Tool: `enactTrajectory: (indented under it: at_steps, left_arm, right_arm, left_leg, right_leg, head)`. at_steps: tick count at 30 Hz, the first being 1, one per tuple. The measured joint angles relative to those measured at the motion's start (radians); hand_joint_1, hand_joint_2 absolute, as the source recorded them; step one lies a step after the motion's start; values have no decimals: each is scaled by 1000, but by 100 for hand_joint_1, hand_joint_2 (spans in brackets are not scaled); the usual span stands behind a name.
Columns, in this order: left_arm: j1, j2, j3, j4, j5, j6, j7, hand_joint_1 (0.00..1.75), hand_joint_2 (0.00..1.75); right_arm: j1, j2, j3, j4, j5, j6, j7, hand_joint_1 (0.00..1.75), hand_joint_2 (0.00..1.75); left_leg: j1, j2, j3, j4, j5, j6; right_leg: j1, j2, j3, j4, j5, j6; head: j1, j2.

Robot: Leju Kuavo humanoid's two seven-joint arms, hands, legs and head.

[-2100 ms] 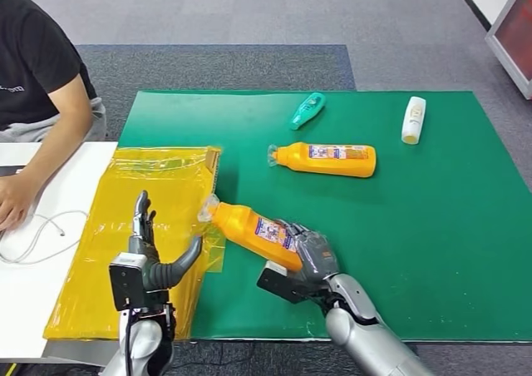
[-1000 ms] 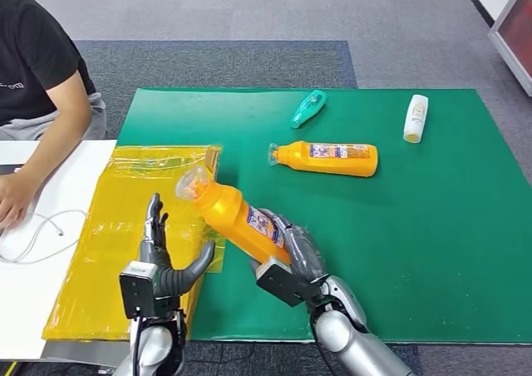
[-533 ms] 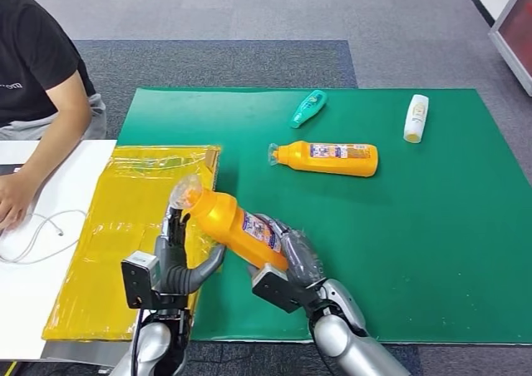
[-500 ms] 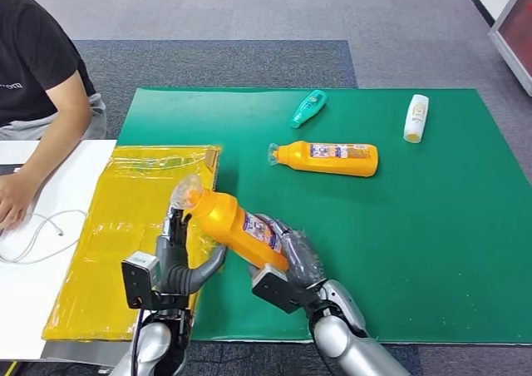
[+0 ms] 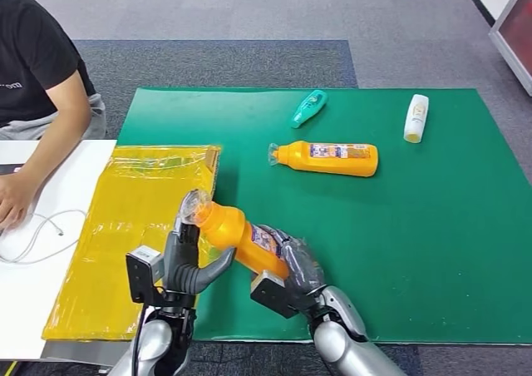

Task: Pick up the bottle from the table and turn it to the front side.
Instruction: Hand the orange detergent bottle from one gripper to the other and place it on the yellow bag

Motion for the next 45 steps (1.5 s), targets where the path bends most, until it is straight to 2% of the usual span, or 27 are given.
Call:
enactTrajectory:
  at_steps: [6, 21, 22, 25, 27, 30, 34, 36, 37, 38, 41, 42, 45]
  left_arm:
    - [1, -1, 5, -2, 86, -42, 68, 0, 175]
    - [-28, -18, 11, -2, 96, -46, 52, 1, 175]
    - [-33, -18, 10, -1, 96, -46, 49, 6, 175]
    - [-52, -21, 9, 1, 97, -45, 44, 39, 175]
    - [-60, -23, 7, 2, 97, -44, 42, 47, 175]
    - [-65, -26, 3, 3, 99, -43, 39, 44, 175]
    - [-67, -26, 1, 3, 106, -46, 34, 11, 175]
    - [-68, -26, 1, 3, 127, -67, 40, 4, 175]
    - [-70, -26, 1, 3, 144, -86, 48, 6, 175]
    - [-71, -26, 1, 3, 158, -107, 57, 41, 175]
    - [-76, -25, -2, 3, 144, -128, 60, 168, 175]
    - [-78, -24, -4, 3, 122, -119, 54, 175, 175]
    - [-87, -22, -14, 3, 81, -96, 43, 175, 175]
  right_arm:
    - [28, 0, 10, -23, 2, -2, 4, 92, 175]
    - [44, -8, 8, -115, -27, 14, -2, 98, 175]
    - [41, -8, 8, -115, -30, 15, -5, 98, 175]
    - [26, -8, 7, -115, -37, 19, -10, 100, 175]
    - [17, -8, 6, -115, -40, 22, -11, 101, 175]
    - [10, -8, 3, -115, -41, 26, -12, 101, 175]
    - [8, -8, 3, -115, -42, 29, -13, 96, 175]
    - [7, -8, 3, -115, -43, 31, -16, 94, 175]
    - [6, -8, 3, -114, -44, 31, -18, 94, 175]
    - [5, -8, 3, -114, -45, 32, -22, 93, 175]
    - [1, -8, 3, -109, -45, 32, -31, 86, 175]
    - [1, -8, 4, -108, -47, 33, -33, 81, 175]
    - [-1, -8, 4, -107, -54, 38, -35, 64, 175]
  left_leg:
    - [0, 0, -1, 0, 0, 0]
    - [0, 0, -1, 0, 0, 0]
    - [0, 0, -1, 0, 0, 0]
    - [0, 0, -1, 0, 0, 0]
    - [0, 0, -1, 0, 0, 0]
    - [0, 0, -1, 0, 0, 0]
    - [0, 0, -1, 0, 0, 0]
    - [0, 0, -1, 0, 0, 0]
    - [0, 0, -1, 0, 0, 0]
    - [0, 0, -1, 0, 0, 0]
    - [0, 0, -1, 0, 0, 0]
    - [0, 0, -1, 0, 0, 0]
    - [0, 0, -1, 0, 0, 0]
  right_leg:
    - [0, 0, -1, 0, 0, 0]
    - [0, 0, -1, 0, 0, 0]
    - [0, 0, -1, 0, 0, 0]
    - [0, 0, -1, 0, 0, 0]
    - [0, 0, 0, 0, 0, 0]
    - [0, 0, 0, 0, 0, 0]
    - [0, 0, -1, 0, 0, 0]
    - [0, 0, -1, 0, 0, 0]
    - [0, 0, -1, 0, 0, 0]
    - [0, 0, -1, 0, 0, 0]
    - [0, 0, -1, 0, 0, 0]
    - [0, 0, -1, 0, 0, 0]
    - [0, 0, -1, 0, 0, 0]
  head:
    - [0, 0]
    - [0, 0]
    - [0, 0]
    - [0, 0]
    - [0, 0]
    - [0, 0]
    - [0, 0]
    - [0, 0]
    - [0, 0]
    - [0, 0]
    - [0, 0]
    - [0, 0]
    - [0, 0]
